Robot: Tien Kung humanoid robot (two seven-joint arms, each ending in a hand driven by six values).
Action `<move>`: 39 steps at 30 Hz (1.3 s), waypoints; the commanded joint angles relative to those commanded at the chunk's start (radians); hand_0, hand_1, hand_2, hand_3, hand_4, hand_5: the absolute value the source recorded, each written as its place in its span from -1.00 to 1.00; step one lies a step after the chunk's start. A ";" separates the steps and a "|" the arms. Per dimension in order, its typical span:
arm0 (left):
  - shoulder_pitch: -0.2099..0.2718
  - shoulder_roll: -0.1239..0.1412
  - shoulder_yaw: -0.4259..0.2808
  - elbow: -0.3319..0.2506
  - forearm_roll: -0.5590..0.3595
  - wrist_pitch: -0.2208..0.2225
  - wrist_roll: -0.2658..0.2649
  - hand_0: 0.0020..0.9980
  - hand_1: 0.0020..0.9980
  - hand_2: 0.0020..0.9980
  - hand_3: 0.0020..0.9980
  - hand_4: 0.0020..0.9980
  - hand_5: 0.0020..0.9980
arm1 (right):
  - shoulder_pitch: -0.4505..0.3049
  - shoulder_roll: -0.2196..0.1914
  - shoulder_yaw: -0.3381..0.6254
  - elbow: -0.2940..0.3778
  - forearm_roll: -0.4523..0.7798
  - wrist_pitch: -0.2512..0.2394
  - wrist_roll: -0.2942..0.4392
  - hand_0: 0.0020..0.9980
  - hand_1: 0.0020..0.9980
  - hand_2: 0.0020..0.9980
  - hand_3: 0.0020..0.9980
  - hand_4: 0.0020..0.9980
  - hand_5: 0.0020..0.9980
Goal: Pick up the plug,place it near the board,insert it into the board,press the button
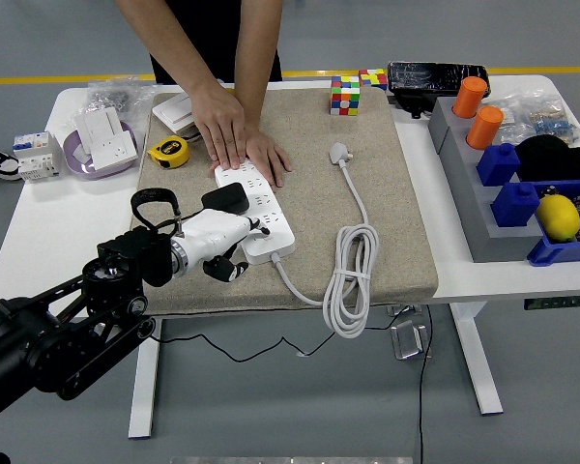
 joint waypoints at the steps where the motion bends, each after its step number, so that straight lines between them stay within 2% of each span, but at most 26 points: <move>1: -0.001 0.000 0.002 0.000 0.000 -0.001 0.000 -0.74 -0.96 -0.69 0.71 0.19 -1.00 | 0.000 0.000 0.000 0.000 0.001 0.000 0.000 1.00 0.80 0.65 0.66 1.00 1.00; 28: -0.004 0.002 0.031 0.043 0.001 -0.004 -0.006 -0.74 -0.96 -0.69 0.68 0.17 -1.00 | 0.002 0.000 0.001 0.000 0.001 0.001 0.000 1.00 0.80 0.66 0.66 1.00 1.00; 34: 0.004 0.004 0.017 0.033 0.006 -0.001 -0.007 -0.74 -0.96 -0.69 0.66 0.18 -1.00 | 0.000 0.000 0.001 0.000 0.001 0.001 0.000 1.00 0.80 0.66 0.66 1.00 1.00; 39: 0.015 0.012 -0.014 0.003 0.019 0.000 -0.005 -0.73 -0.96 -0.69 0.65 0.17 -1.00 | -0.004 0.001 0.000 0.000 0.001 0.001 -0.001 1.00 0.80 0.66 0.66 1.00 1.00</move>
